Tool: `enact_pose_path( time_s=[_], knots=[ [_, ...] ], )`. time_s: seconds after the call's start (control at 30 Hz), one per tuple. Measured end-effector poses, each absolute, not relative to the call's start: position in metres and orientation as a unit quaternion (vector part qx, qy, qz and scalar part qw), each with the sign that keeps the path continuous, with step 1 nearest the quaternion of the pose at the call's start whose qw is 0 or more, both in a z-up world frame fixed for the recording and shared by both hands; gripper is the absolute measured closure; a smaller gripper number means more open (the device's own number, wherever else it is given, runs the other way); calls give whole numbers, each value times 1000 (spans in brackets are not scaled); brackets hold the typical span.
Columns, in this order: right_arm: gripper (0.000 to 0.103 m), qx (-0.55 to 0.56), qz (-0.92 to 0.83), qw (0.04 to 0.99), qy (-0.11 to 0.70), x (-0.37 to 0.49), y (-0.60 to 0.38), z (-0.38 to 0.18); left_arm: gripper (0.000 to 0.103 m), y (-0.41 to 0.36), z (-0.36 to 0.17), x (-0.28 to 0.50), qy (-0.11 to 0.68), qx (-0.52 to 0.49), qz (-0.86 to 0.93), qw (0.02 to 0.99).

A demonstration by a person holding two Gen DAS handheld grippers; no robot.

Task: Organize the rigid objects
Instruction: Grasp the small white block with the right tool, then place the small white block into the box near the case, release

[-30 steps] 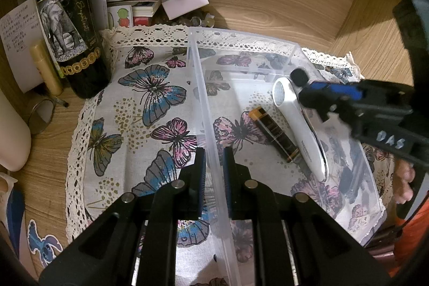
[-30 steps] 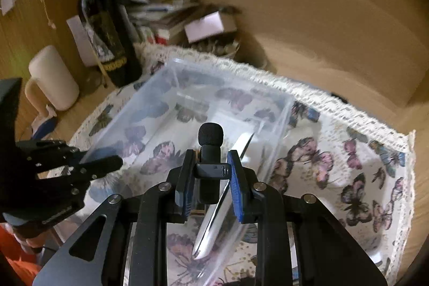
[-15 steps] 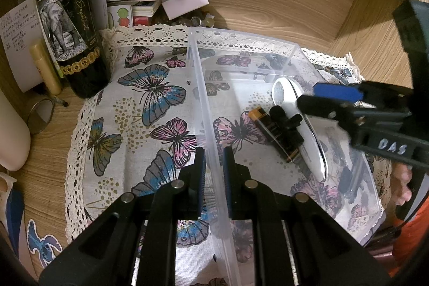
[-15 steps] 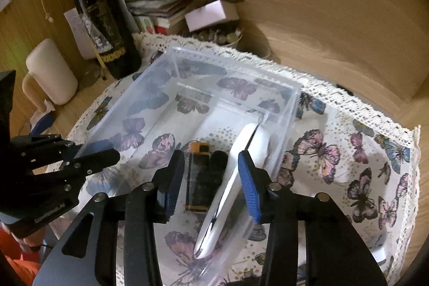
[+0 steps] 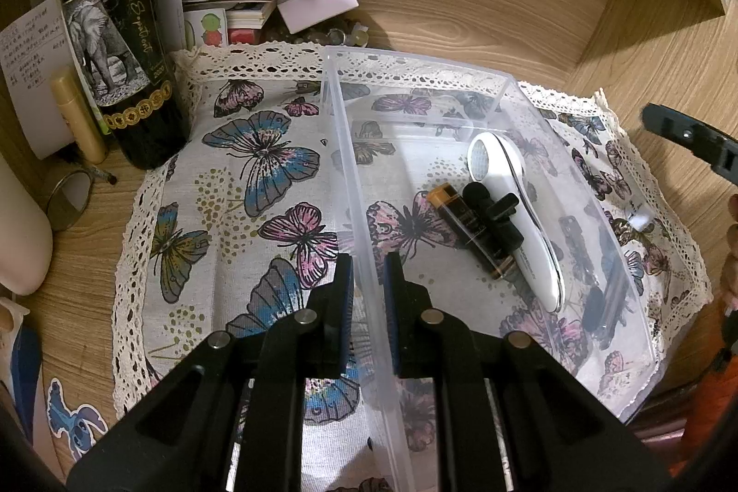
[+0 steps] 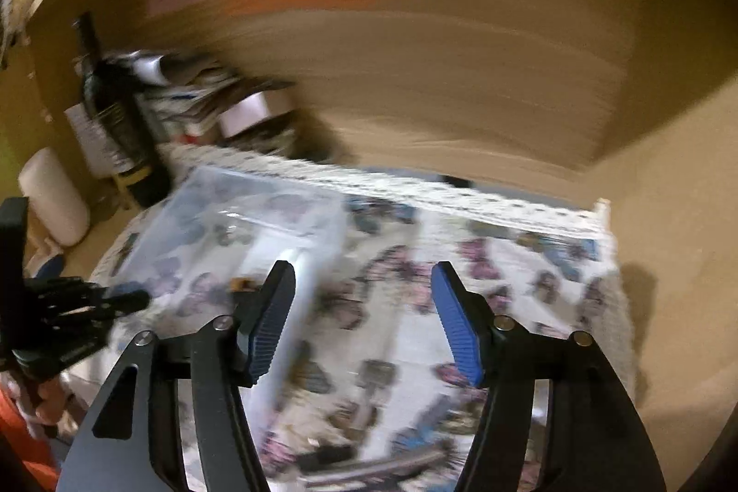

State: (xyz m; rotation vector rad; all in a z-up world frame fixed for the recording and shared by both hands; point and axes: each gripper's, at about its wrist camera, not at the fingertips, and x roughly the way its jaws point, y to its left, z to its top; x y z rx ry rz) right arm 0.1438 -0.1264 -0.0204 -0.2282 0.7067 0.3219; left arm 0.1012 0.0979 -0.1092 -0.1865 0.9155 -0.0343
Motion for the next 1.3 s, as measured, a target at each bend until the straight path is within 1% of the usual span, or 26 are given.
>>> enact_pose_path(
  time_s=[0.13,0.27,0.7,0.83,0.9,0.97,1.1,1.13,1.17,1.3],
  knots=[
    [44,-105,108,927,344,144,-159,-20,90,98,-109,101,441,-90,-17,893],
    [38,-102,57,928,354,149,-186,-32,90,98,-109,101,441,-90,-17,893],
    [38,-38,-22,896,441,176,-256,-102,90,98,-109,101,442,-89,-17,893],
    [38,-17,-20,889,457,183,-265,-115,90,98,-109,101,442,-89,-17,893],
    [43,-9,-14,889,457,185,-267,-116,90,98,-109,101,442,-89,-17,893],
    [64,-10,-3,887,462,186,-266,-117,90,98,-109,101,442,-89,-17,893],
    [65,-25,2,891,453,182,-258,-114,90,98,-109,101,442,-88,-17,892],
    [74,-28,4,893,448,181,-256,-111,90,98,-109,101,442,-88,-17,892],
    [77,-30,11,894,447,180,-253,-108,90,98,-109,101,442,-88,-17,892],
    [77,-42,23,905,423,176,-240,-93,90,98,-109,102,442,-88,-16,892]
  ],
)
